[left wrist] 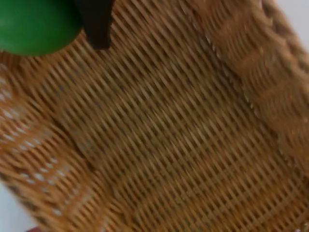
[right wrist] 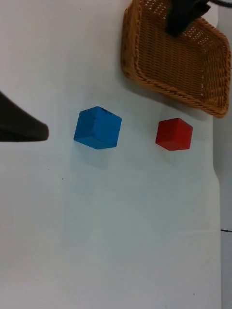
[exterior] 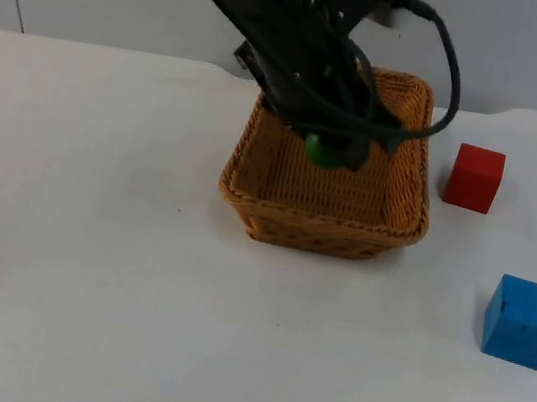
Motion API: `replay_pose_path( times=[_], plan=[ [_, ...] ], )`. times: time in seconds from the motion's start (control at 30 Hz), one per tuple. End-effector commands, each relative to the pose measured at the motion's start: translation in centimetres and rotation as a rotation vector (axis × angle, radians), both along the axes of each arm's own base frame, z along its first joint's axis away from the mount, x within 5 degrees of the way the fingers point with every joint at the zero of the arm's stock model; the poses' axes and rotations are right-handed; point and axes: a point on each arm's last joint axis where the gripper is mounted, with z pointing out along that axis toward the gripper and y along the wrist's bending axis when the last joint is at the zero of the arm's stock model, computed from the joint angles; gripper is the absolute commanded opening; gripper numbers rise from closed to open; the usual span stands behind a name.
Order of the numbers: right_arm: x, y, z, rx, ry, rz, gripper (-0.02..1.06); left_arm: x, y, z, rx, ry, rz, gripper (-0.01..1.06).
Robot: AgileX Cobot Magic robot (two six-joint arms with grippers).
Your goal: Place all geometric objects except the red cube into the basket.
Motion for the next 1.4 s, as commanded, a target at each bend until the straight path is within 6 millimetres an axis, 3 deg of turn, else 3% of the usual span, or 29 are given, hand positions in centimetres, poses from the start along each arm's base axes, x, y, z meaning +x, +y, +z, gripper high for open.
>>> replay_pose_path(
  times=[0.0, 0.07, 0.17, 0.2, 0.27, 0.3, 0.33, 0.47, 0.67, 0.8, 0.83, 0.9, 0.93, 1.0, 1.07, 1.13, 1.27, 1.37],
  plan=[
    [0.0, 0.0, 0.0, -0.01, -0.007, -0.005, 1.05, 1.3, -0.1, -1.3, 0.012, -0.005, 0.004, 0.0],
    [0.0, 0.0, 0.0, -0.01, -0.007, -0.005, 1.05, 1.6, 0.0, -1.9, 0.012, -0.005, 0.009, 0.0],
    [0.0, 0.0, 0.0, -0.01, -0.007, -0.005, 1.05, 1.8, -0.1, -2.8, 0.016, -0.011, 0.011, 0.16],
    [0.0, 0.0, 0.0, -0.01, -0.007, -0.005, 1.05, 1.8, -0.1, -2.8, 0.016, -0.011, 0.011, 0.16],
    [0.0, 0.0, 0.0, -0.01, -0.007, -0.005, 1.05, 1.9, -0.1, -3.1, 0.016, -0.017, 0.012, 0.35],
    [0.0, 0.0, 0.0, -0.01, -0.007, -0.005, 1.05, 1.9, -0.1, -3.1, 0.015, -0.019, 0.012, 0.51],
    [0.0, 0.0, 0.0, -0.01, -0.007, -0.005, 1.05, 1.9, -0.1, -3.1, 0.015, -0.019, 0.012, 0.51],
    [0.0, 0.0, 0.0, -0.01, -0.007, -0.005, 1.05, 1.8, -0.1, -3.1, 0.023, -0.002, 0.009, 0.84],
    [0.0, 0.0, 0.0, -0.01, -0.007, -0.005, 1.05, 1.4, 0.1, -2.2, 0.032, 0.029, 0.002, 0.93],
    [0.0, 0.0, 0.0, -0.01, -0.007, -0.005, 1.05, 0.7, 0.3, 1.2, 0.013, 0.026, -0.005, 0.92],
    [0.0, 0.0, 0.0, -0.011, -0.005, -0.005, 1.05, 0.3, 0.5, 2.8, 0.006, 0.023, -0.008, 0.92],
    [0.0, 0.0, 0.0, -0.011, -0.005, -0.005, 1.05, 0.1, 0.6, 3.5, 0.003, 0.021, -0.01, 0.92],
    [0.0, 0.0, 0.0, -0.011, -0.005, -0.005, 1.05, -0.5, 0.9, 5.7, -0.009, 0.01, -0.014, 0.92],
    [0.0, 0.0, 0.0, -0.011, -0.005, -0.005, 1.05, -1.2, 1.5, 7.8, -0.022, -0.009, -0.004, 0.92],
    [0.0, 0.0, 0.0, -0.011, -0.005, -0.005, 1.05, -1.2, 1.9, 8.3, -0.025, -0.014, 0.002, 0.92],
    [0.0, 0.0, 0.0, -0.011, -0.005, -0.005, 1.05, -2.5, 3.3, 10.4, -0.04, -0.031, 0.029, 0.92],
    [0.0, 0.0, 0.0, -0.011, -0.005, -0.005, 1.05, -3.9, 5.1, 11.0, -0.04, -0.03, 0.052, 0.92],
    [0.0, 0.0, 0.0, -0.011, -0.005, -0.005, 1.05, -5.9, 7.7, 10.8, -0.045, -0.046, 0.096, 0.92]
  ],
)
